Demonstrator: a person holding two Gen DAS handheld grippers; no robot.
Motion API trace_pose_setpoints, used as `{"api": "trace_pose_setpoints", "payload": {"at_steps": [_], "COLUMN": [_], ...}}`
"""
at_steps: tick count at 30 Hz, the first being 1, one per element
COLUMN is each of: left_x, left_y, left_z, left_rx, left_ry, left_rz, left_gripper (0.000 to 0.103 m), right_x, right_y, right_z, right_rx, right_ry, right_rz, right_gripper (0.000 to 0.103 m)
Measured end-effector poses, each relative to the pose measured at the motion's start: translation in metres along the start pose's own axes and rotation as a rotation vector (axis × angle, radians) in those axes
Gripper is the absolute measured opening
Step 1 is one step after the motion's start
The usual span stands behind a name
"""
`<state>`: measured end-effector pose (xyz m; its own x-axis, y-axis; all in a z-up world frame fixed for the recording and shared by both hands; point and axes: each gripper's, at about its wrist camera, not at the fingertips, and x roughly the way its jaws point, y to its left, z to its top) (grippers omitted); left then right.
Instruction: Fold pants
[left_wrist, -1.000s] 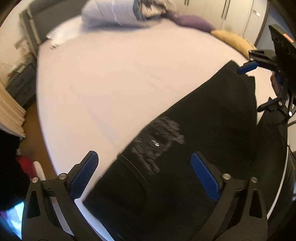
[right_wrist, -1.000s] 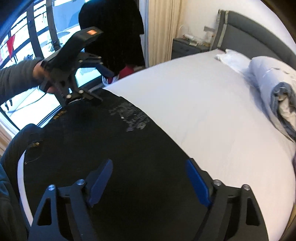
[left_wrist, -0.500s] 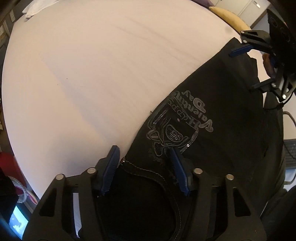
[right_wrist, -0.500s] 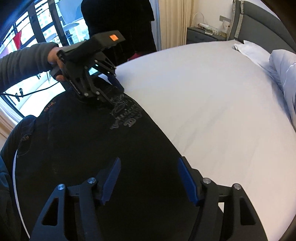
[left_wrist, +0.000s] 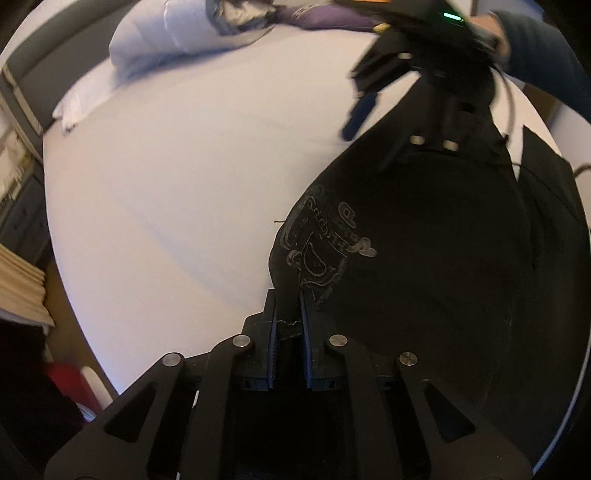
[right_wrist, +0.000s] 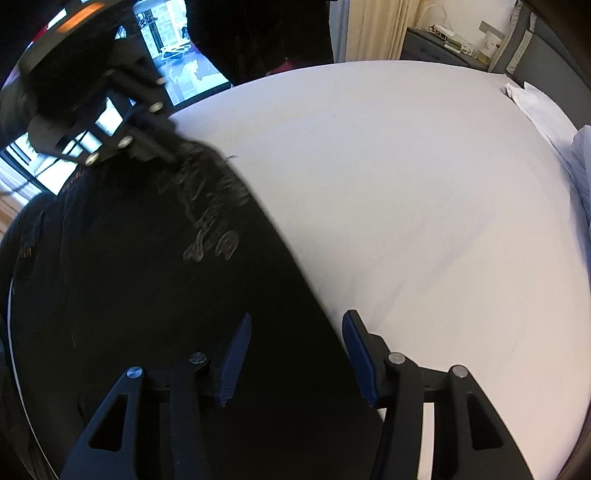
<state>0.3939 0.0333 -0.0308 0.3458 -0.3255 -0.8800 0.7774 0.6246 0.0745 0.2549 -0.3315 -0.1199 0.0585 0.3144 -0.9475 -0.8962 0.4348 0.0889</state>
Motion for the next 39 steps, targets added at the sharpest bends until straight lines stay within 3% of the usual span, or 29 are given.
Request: {"api": "trace_pose_setpoints", "payload": {"at_steps": [3, 8, 9, 11, 14, 21, 24, 28, 35, 39], "left_x": [-0.006, -0.025, -0.026, -0.026, -0.021, -0.03, -0.037, -0.05, -0.077, -0.088], "left_y": [-0.005, -0.047, -0.047, -0.048, -0.042, -0.047, -0.053, -0.066, -0.104, -0.136], "left_z": [-0.002, 0.001, 0.002, -0.005, -0.016, -0.032, -0.033, -0.036, -0.05, -0.067], "left_rx": [0.028, 0.059, 0.06, 0.052, 0.044, 0.023, 0.02, 0.026, 0.028, 0.053], "left_ry": [-0.024, -0.035, -0.035, -0.037, -0.041, -0.045, -0.057, -0.069, -0.086, -0.079], "left_rz": [0.013, 0.021, 0.022, 0.021, 0.02, 0.031, 0.034, 0.039, 0.034, 0.036], "left_gripper": [0.009, 0.008, 0.008, 0.008, 0.008, 0.008, 0.007, 0.007, 0.007, 0.007], "right_x": [0.004, 0.005, 0.003, 0.001, -0.002, -0.029, -0.046, -0.065, -0.086, -0.089], "right_y": [-0.012, -0.029, -0.032, -0.035, -0.04, -0.033, -0.026, -0.017, 0.003, -0.006], "right_z": [0.005, 0.012, 0.013, 0.015, 0.019, 0.017, 0.01, -0.004, -0.054, -0.083], "right_rx": [0.007, 0.007, 0.013, 0.009, -0.007, 0.05, 0.119, 0.293, 0.654, 0.851], "right_ry": [0.037, 0.075, 0.074, 0.088, 0.108, 0.08, 0.035, -0.072, -0.264, -0.394], "right_rz": [0.007, 0.029, 0.037, 0.038, 0.027, 0.008, -0.015, 0.018, 0.118, 0.22], "right_gripper": [0.055, 0.053, 0.05, 0.031, 0.013, 0.005, 0.004, 0.004, 0.004, 0.005]}}
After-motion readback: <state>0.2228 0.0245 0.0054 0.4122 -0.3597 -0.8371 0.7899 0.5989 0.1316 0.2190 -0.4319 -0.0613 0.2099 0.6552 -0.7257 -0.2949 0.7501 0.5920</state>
